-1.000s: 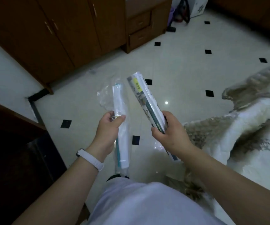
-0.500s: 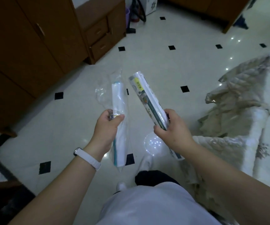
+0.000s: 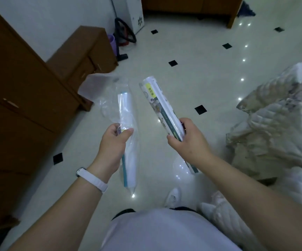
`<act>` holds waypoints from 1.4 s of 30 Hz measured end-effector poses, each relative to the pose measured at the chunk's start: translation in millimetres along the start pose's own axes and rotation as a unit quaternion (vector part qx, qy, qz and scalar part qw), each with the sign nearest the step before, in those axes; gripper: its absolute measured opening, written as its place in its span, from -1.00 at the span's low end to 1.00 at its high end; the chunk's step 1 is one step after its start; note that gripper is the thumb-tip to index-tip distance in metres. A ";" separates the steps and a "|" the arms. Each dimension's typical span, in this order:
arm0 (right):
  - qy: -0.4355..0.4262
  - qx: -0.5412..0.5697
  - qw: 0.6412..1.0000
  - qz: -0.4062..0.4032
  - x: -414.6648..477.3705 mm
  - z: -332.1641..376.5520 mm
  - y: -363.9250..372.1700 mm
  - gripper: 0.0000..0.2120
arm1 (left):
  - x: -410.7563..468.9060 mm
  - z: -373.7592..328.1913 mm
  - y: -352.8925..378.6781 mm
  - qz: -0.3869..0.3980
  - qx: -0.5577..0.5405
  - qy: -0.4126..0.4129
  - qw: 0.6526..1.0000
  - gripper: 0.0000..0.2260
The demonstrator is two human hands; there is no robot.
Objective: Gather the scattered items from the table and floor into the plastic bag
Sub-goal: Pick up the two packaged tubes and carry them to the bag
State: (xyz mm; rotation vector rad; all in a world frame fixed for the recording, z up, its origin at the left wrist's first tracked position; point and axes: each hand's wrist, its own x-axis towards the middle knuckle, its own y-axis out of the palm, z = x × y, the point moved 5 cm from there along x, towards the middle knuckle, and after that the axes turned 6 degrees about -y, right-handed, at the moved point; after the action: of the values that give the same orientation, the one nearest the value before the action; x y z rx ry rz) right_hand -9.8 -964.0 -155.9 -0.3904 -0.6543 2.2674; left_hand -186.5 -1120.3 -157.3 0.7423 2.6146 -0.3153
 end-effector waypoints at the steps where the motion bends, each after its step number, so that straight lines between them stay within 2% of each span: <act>1: 0.001 -0.004 1.000 -0.012 14.1 -1.6 -12.1 -0.71 | 11.2 -11.7 13.1 0.014 0.000 0.007 1.000 -0.93; 10: 0.058 -0.009 0.993 -0.099 100.1 -35.4 -78.6 -0.69 | 117.2 -65.4 120.4 0.112 0.019 -0.006 0.993 -0.77; 16: 0.118 -0.032 0.983 -0.135 182.5 -56.8 -106.0 -0.66 | 214.7 -100.7 190.9 0.169 0.029 -0.010 0.985 -0.90; 22: 0.150 -0.052 0.964 -0.215 289.3 -41.2 -150.9 -0.64 | 323.6 -174.8 262.3 0.242 0.054 -0.001 0.969 -0.72; 25: 0.169 -0.060 0.952 -0.250 330.7 -38.6 -171.1 -0.62 | 364.8 -204.8 303.8 0.286 0.065 0.021 0.956 -0.88; 28: 0.188 -0.053 0.939 -0.284 355.7 -44.0 -187.4 -0.61 | 391.9 -225.5 344.9 0.316 0.089 0.032 0.944 -0.90; 30: 0.198 -0.050 0.934 -0.294 367.9 -51.6 -197.1 -0.62 | 404.9 -234.1 370.7 0.340 0.102 0.024 0.935 -0.81; 33: 0.223 -0.047 0.923 -0.310 384.7 -70.8 -213.9 -0.63 | 420.1 -243.1 413.4 0.365 0.133 0.005 0.921 -0.56; 38: 0.252 -0.010 0.903 -0.347 418.3 -119.3 -255.0 -0.66 | 439.2 -257.9 504.7 0.397 0.151 0.008 0.905 -0.84; 42: 0.261 0.010 0.889 -0.376 450.9 -160.9 -302.1 -0.66 | 441.6 -274.1 578.9 0.414 0.181 0.026 0.892 -0.90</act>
State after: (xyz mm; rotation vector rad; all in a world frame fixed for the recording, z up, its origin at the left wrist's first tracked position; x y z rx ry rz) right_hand -74.1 -401.5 -156.0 -0.5860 -0.3945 1.3449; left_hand -302.5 -351.0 -165.6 1.9021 2.0350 -0.5152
